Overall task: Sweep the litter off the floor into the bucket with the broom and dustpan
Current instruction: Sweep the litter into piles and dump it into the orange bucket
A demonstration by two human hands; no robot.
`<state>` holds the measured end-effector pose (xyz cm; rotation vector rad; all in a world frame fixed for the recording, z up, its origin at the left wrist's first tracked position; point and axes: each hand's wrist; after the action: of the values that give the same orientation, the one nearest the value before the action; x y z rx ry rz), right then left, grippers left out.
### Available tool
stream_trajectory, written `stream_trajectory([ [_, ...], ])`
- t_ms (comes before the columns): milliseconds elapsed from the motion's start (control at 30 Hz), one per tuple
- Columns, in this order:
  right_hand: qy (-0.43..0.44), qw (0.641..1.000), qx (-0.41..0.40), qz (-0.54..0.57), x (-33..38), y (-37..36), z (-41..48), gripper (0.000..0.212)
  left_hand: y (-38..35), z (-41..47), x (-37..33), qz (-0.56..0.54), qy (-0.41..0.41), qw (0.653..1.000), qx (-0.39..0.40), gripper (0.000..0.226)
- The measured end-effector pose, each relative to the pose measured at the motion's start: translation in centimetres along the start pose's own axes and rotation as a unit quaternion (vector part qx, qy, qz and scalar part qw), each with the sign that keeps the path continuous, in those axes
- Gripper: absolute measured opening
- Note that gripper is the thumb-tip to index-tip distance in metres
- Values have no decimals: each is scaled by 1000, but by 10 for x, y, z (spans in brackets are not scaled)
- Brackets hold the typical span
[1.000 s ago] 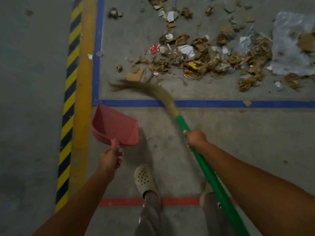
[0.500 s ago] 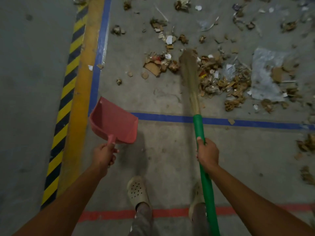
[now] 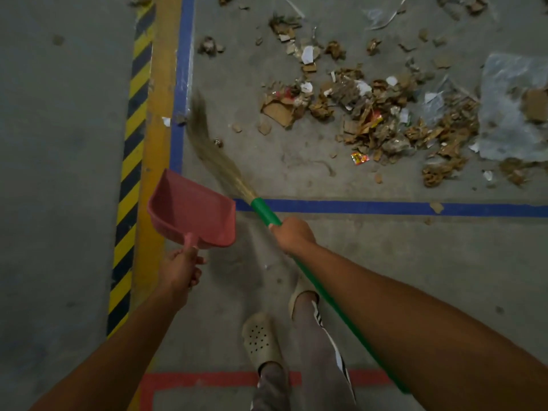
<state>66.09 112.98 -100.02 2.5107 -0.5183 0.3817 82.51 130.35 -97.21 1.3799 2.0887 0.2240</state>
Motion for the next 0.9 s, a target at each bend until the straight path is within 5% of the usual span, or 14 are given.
stream_trajectory([
  [100, -68, 997, -1, 32, -11, 17, 31, 49, -2, 4, -6, 16, -4, 1000, -8, 31],
  [300, -176, 945, -145, 236, -56, 105, 77, 49, -39, 22, -52, 38, -5, 999, 5, 39],
  [433, -163, 905, -234, 316, -77, 161, 76, 49, -72, 23, -89, 33, -15, 999, 22, 25],
  [600, -102, 903, -303, 287, -103, 196, 60, 54, -108, 16, -138, 62, -20, 997, 50, 29],
  [900, -70, 913, -290, 279, -104, 203, 20, 39, -135, 12, -186, 77, -54, 994, 56, 33],
])
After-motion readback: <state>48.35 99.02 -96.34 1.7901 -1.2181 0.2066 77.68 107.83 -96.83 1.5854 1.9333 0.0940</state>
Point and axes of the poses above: each hand's wrist, its own z-axis towards the middle knuckle, its own y-axis out of the back of the hand, x = y × z, and after that the axes turned 12 degrees about z, right-handed
